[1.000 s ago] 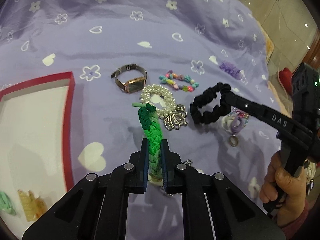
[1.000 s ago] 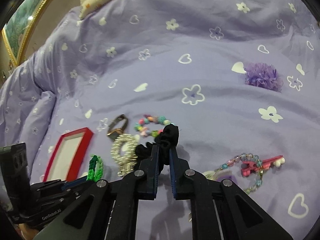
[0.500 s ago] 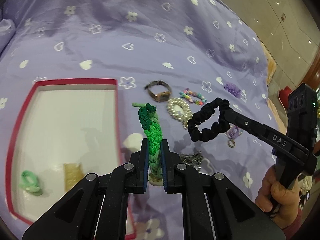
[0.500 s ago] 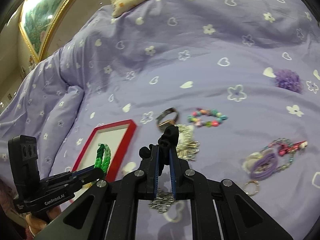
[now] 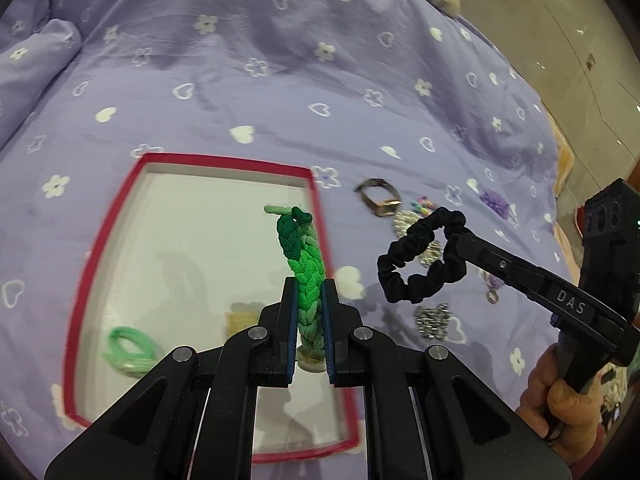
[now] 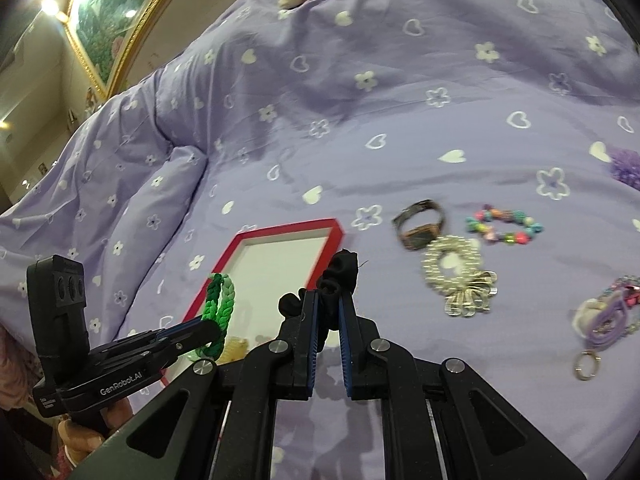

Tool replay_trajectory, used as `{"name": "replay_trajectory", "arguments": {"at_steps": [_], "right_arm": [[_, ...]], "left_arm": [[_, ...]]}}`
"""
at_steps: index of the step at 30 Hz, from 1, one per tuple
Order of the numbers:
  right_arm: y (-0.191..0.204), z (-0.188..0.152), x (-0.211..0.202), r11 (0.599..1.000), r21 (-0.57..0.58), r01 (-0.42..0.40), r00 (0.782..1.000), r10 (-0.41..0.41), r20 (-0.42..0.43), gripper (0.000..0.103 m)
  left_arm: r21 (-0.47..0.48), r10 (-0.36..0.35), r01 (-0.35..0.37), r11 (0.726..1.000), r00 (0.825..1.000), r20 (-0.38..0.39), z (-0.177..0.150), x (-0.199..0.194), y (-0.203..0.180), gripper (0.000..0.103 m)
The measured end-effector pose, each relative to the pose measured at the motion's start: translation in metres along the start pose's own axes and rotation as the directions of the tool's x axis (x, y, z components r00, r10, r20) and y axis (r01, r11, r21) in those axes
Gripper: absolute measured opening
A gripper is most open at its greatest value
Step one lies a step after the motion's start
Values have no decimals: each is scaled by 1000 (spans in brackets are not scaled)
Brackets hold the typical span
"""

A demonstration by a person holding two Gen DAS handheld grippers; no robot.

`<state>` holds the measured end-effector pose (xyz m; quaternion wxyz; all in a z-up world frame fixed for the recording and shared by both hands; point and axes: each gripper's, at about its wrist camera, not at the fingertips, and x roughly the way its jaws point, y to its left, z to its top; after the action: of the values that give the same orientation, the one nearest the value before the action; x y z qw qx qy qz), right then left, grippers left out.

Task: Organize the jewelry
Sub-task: 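Carry keychain and scrunchie into the tray and open both tools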

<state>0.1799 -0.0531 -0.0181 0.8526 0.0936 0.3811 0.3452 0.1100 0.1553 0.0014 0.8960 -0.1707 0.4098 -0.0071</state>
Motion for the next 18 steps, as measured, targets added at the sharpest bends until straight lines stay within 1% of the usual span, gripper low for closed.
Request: {"name": "replay_trajectory", "arguments": {"at_steps": [5, 9, 11, 15, 18], "right_arm": [[18, 3, 16, 999, -13, -29, 1000, 29, -9, 9], [33, 5, 36, 998, -7, -62, 998, 62, -30, 10], [40, 5, 46, 997, -8, -71, 997, 71, -41, 10], [54, 5, 68, 997, -19, -80, 995, 78, -61, 10], [58, 4, 86, 996, -16, -85, 992, 84, -92, 10]], "left_arm": [[-42, 35, -34, 999, 999, 10, 3, -5, 29, 9], [-80, 59, -59, 995, 998, 2, 5, -1, 50, 9], [-83, 76, -76, 994, 997, 2, 7, 2, 57, 9], [-90, 98, -99, 991, 995, -20, 7, 11, 72, 9], [-99, 99, -102, 990, 994, -40, 7, 20, 81, 9]]}}
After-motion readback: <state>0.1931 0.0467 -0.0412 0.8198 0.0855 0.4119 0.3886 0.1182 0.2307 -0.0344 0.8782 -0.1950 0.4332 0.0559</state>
